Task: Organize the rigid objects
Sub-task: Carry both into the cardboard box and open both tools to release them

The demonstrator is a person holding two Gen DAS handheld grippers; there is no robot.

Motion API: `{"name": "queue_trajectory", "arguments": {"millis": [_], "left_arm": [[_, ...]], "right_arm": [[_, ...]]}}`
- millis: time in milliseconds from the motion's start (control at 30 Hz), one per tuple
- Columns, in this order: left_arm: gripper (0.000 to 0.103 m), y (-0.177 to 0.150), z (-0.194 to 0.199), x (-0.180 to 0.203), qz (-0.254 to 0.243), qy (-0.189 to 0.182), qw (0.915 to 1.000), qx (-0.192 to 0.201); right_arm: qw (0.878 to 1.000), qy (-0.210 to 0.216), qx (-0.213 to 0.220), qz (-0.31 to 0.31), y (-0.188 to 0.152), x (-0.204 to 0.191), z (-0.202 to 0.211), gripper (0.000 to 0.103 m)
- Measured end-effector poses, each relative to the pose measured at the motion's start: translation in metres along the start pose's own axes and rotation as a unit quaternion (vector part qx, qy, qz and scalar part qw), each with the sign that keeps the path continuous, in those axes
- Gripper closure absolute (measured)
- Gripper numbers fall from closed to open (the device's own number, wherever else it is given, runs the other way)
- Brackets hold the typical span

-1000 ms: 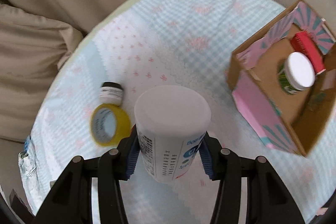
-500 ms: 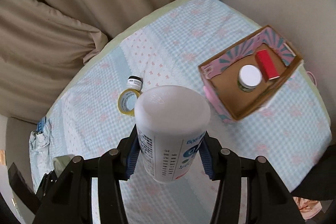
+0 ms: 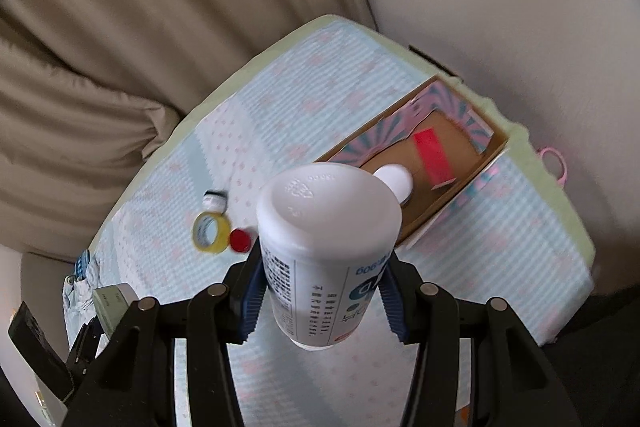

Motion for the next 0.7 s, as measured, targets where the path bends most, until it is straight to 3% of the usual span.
{"name": "queue_trajectory", "arguments": {"millis": [367,700], "left_arm": [[0.034,0.019,-0.104,0.115,-0.026,-0.007,0.9983,-0.051],[0.034,0.023,-0.219,0.191,-0.045,-0.019,0.9937,-0.101]], "right_arm": [[1.000,0.007,-0.025,-0.015,0.069,0.105,-0.054,0.056],[0.997,-0.004,-0.067,0.040,0.101,0.161,-0.138,0.056]]}}
Point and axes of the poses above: each gripper's, at about its wrist camera, not at the fingertips, and z roughly against the way its jaws point, x to its right, y to its top, the point moved 10 cm from there along -z, roughly the way its jaws point, and after that the axes turned 4 degrees about x, right-handed, at the moved point
